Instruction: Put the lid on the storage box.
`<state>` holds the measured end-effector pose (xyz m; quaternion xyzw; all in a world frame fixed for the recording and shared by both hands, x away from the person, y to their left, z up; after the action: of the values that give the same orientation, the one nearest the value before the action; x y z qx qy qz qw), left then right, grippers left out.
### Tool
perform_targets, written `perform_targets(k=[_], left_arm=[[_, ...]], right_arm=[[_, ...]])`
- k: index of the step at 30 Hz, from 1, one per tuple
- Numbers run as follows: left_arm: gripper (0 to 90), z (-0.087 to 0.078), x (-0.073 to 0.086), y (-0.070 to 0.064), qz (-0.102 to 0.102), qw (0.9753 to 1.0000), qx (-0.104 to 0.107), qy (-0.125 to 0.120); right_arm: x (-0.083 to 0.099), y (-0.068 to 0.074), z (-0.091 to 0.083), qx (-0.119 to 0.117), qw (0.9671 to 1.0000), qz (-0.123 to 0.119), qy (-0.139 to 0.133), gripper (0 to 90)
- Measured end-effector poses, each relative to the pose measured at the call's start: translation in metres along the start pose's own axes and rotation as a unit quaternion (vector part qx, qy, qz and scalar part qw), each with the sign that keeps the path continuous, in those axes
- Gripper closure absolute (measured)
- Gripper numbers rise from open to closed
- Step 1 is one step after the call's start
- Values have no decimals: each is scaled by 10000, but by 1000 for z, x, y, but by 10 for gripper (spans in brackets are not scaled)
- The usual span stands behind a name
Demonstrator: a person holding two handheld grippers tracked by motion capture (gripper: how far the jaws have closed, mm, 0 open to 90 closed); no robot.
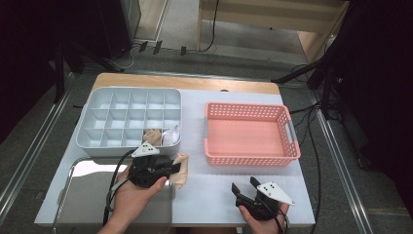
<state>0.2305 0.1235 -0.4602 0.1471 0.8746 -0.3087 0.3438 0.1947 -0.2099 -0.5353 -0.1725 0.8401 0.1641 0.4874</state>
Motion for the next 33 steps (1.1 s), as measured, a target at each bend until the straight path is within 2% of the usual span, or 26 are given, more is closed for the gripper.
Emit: perform_targets(k=[6,10,20,27,33], left_arm=[[765,-9,-4,3,-7,9998,5,-178],[765,-16,-10,10,-59,9995,-4,-302],[765,-30,-29,30,-173,9981,-67,-587],[765,-35,-34,40,-224,9972,-169,-694],[765,-41,-39,52,-315,9961,-278,-782]], right_arm=[[0,-3,0,-113,9998,140,2,252],[0,-1,0,-71,10000,58,30,248],[-1,-3,0,-92,9999,129,8,246],[0,-3,0,-81,9999,85,15,244],[0,-3,-1,-93,9998,161,27,243]])
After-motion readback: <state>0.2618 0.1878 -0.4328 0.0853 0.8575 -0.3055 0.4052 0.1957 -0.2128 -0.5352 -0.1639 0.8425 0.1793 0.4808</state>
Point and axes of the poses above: each handheld gripper's, and its own axes: z roughly forward along the jaws, x roughly out of its underside, y roughly to its left, the point moved 1 cm from there along z, roughly forward along the jaws, and after that the axes turned 5 degrees about -z, right-handed, at the moved point
